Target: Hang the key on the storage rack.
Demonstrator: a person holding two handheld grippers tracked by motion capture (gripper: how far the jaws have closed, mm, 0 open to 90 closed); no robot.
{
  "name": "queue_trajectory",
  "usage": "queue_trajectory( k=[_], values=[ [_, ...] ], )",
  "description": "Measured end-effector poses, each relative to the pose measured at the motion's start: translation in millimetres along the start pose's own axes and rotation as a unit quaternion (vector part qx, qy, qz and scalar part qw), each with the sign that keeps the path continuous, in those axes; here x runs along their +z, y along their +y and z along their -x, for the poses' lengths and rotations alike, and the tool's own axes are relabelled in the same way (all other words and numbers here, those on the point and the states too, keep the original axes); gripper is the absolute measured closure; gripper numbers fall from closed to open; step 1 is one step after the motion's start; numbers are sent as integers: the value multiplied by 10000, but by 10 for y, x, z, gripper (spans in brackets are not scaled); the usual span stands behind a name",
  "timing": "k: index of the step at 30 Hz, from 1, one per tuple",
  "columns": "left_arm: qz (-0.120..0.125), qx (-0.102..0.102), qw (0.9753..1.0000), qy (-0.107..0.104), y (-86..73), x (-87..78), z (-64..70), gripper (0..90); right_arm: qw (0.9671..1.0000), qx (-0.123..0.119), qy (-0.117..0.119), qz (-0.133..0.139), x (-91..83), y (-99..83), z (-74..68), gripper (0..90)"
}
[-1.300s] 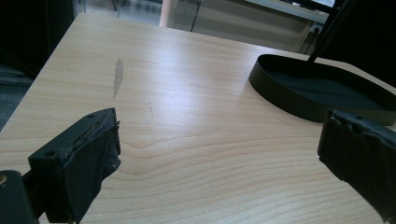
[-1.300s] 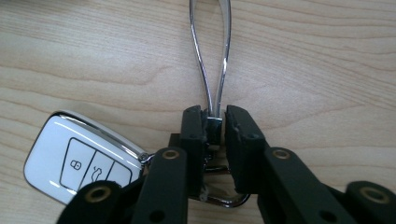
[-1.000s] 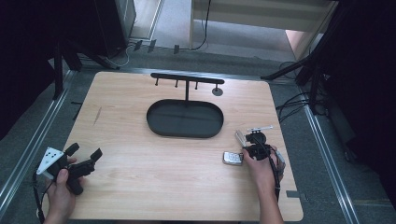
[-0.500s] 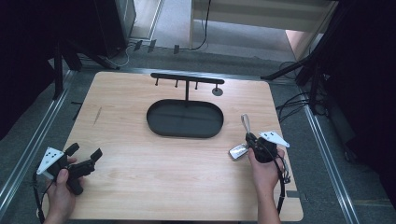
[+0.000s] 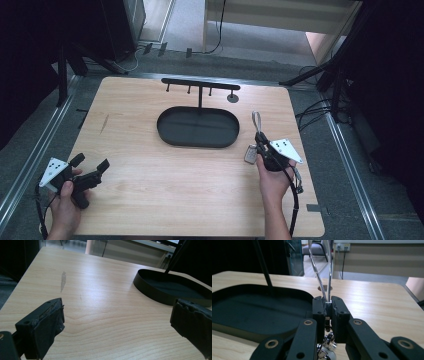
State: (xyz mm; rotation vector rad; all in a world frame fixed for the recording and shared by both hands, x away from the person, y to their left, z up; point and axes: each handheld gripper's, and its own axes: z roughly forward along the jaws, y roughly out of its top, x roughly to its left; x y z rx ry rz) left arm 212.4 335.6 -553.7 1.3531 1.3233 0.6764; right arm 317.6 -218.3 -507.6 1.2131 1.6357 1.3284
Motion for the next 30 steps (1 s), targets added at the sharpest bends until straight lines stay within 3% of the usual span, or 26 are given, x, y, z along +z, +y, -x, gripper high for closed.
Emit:
queue_trajectory(
  k=[16,30],
  values=[
    [17,-3,10000,-9,-1,-2,-4,0,9990,-57,169,421,248,232,-329,832],
    [25,-23,10000,-18,-1,-5,-6,0,9990,3,195,403,454,354,-517,832]
  ],
)
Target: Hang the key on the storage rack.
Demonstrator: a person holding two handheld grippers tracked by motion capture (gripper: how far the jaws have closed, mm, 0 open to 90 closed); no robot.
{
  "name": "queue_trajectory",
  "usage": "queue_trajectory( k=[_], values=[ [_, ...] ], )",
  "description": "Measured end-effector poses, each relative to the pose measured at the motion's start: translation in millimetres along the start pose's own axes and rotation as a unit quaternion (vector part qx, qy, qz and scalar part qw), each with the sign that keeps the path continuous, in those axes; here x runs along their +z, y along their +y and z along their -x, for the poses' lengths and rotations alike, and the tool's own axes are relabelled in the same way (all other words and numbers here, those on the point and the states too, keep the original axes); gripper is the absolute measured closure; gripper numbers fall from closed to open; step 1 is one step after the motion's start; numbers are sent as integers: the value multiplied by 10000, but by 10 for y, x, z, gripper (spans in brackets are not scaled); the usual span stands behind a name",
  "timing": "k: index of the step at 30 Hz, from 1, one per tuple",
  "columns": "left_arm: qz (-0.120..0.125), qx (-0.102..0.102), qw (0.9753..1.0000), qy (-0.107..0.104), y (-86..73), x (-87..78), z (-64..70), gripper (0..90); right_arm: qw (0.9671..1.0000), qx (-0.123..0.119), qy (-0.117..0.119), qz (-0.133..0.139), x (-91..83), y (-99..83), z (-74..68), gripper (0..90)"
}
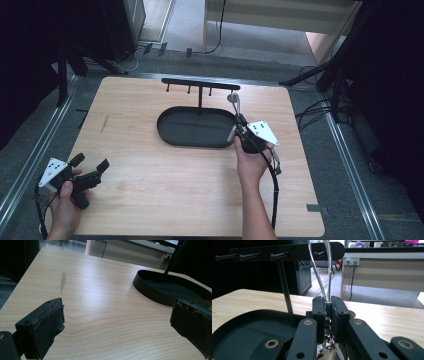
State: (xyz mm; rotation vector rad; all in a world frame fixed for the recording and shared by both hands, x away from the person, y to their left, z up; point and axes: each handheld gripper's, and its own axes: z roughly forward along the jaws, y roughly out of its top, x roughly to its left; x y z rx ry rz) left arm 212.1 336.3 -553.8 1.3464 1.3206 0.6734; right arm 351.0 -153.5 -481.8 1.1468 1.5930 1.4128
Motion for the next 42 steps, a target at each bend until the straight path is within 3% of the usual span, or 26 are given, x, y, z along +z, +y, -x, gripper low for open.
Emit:
queue_trajectory(
  k=[17,26,27,30,35,36,39,42],
  values=[
    [11,-9,10000,-12,0,-2,-5,0,9996,96,-184,-212,256,-30,-57,832],
    [7,-20,10000,-18,0,-1,-8,0,9986,-112,-255,-441,324,-122,-86,823],
    [3,-16,10000,-16,1,-1,-8,0,9987,-112,-242,-444,324,-120,-87,807],
    [0,-16,10000,-17,1,0,-8,0,9987,-6,-249,-443,326,-114,-78,641],
    [-7,-16,10000,-17,2,1,-7,0,9986,9,-258,-452,285,-112,-52,517],
    [1,-13,10000,-16,2,4,-6,0,9986,90,-238,-470,258,-121,-24,440],
    [2,-12,10000,-16,2,4,-7,0,9969,-133,-428,-648,221,-132,5,285],
    [2,-14,10000,-15,2,4,-7,0,9968,-236,-445,-616,159,-162,42,215]
  ],
)
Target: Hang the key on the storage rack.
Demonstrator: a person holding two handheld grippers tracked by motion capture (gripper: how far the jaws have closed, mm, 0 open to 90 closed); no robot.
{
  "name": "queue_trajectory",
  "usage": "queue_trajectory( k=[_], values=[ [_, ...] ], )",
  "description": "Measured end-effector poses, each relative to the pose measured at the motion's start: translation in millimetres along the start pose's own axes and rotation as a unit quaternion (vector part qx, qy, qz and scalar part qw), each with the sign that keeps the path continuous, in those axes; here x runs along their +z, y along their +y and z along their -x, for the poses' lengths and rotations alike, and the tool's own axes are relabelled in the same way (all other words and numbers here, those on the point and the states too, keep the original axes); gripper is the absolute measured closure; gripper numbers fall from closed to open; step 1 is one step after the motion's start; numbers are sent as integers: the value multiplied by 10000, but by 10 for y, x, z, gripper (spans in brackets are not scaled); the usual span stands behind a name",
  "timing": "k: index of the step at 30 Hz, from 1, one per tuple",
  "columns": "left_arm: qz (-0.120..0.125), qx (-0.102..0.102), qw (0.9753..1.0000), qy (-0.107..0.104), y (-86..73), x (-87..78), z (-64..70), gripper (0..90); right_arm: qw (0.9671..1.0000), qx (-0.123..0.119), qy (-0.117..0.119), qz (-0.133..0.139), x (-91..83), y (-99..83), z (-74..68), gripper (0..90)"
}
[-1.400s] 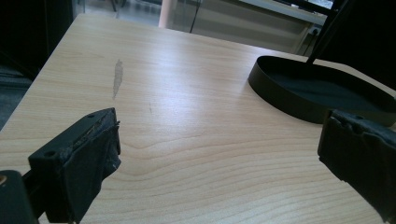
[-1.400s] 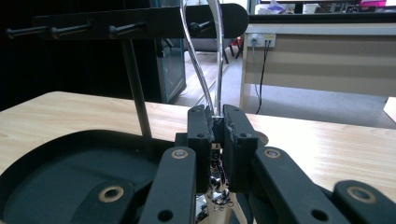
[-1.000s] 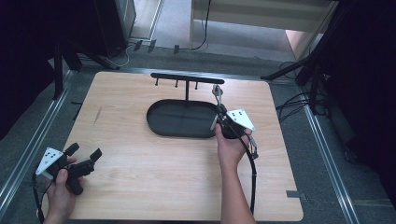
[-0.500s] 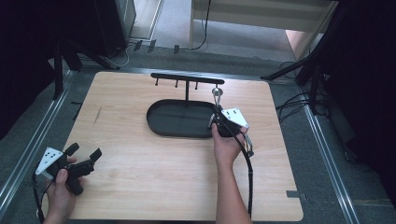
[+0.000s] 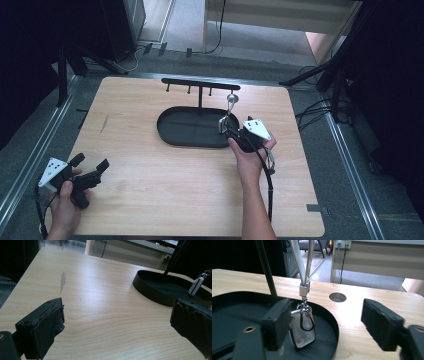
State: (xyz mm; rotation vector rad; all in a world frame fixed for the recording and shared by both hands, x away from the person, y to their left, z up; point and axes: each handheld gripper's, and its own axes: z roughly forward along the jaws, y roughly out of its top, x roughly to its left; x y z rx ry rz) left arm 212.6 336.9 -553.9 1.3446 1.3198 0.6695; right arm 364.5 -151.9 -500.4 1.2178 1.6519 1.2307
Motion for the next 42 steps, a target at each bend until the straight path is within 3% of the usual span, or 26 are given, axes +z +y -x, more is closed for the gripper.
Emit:
queue_trajectory(
  k=[4,14,20,25,42],
  values=[
    [6,-9,10000,-1,0,2,-2,0,10000,22,-57,9,-86,-96,98,164],
    [5,7,10000,9,-1,3,4,0,9991,178,-327,204,-381,-325,386,141],
    [9,7,10000,15,-1,4,7,0,9989,133,-333,306,-529,-445,515,141],
    [-3,16,10000,19,-1,4,10,0,9981,294,-386,385,-690,-554,678,136],
    [-10,30,10000,20,-2,3,14,0,9963,358,-588,514,-1028,-761,977,132]
  ],
)
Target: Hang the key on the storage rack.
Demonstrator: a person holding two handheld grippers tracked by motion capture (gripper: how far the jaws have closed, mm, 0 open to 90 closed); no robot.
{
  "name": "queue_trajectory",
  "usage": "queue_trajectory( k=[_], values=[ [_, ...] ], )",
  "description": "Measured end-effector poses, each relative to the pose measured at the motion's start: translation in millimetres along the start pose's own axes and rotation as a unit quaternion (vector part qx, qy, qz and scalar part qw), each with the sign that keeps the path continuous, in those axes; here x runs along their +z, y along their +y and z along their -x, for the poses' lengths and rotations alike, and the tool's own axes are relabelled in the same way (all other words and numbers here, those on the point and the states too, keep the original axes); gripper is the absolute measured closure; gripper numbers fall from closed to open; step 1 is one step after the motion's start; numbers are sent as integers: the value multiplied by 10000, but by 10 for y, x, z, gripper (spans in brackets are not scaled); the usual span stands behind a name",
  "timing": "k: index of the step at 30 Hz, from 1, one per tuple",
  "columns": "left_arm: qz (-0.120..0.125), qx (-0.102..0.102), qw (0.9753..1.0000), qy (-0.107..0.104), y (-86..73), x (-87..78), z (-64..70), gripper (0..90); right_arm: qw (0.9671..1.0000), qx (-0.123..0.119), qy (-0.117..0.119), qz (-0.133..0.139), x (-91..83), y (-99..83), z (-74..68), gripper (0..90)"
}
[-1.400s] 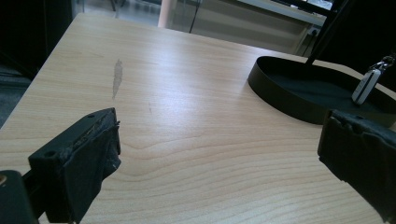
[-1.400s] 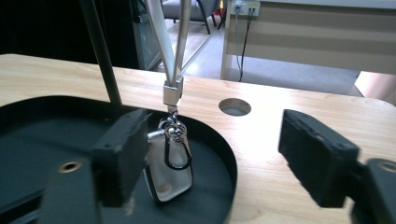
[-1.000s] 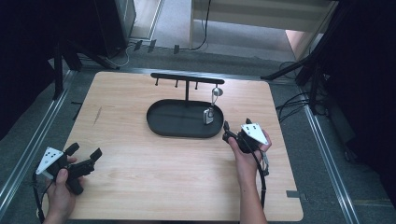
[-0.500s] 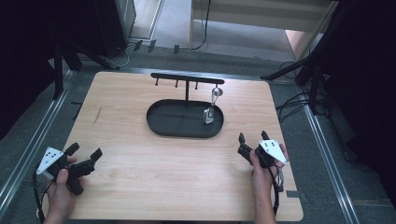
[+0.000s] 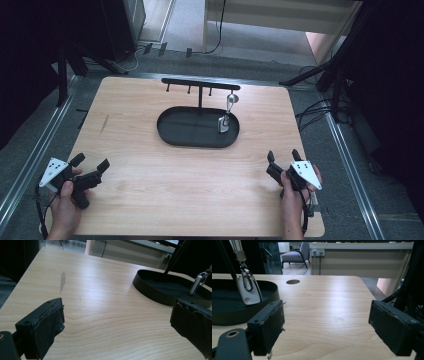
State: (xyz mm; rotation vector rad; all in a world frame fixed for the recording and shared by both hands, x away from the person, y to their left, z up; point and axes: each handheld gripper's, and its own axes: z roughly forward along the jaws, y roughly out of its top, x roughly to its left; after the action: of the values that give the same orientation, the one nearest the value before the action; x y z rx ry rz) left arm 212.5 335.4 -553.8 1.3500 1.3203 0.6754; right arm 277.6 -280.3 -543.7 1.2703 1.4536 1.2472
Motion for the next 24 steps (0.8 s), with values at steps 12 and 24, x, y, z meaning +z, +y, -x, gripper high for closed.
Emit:
queue_trajectory(
  k=[12,24],
  values=[
    [-8,17,10000,8,-1,-1,4,0,9997,116,-206,106,-242,-69,278,132],
    [-21,30,10000,13,-2,0,11,0,9993,97,-309,179,-431,-103,441,132]
  ],
)
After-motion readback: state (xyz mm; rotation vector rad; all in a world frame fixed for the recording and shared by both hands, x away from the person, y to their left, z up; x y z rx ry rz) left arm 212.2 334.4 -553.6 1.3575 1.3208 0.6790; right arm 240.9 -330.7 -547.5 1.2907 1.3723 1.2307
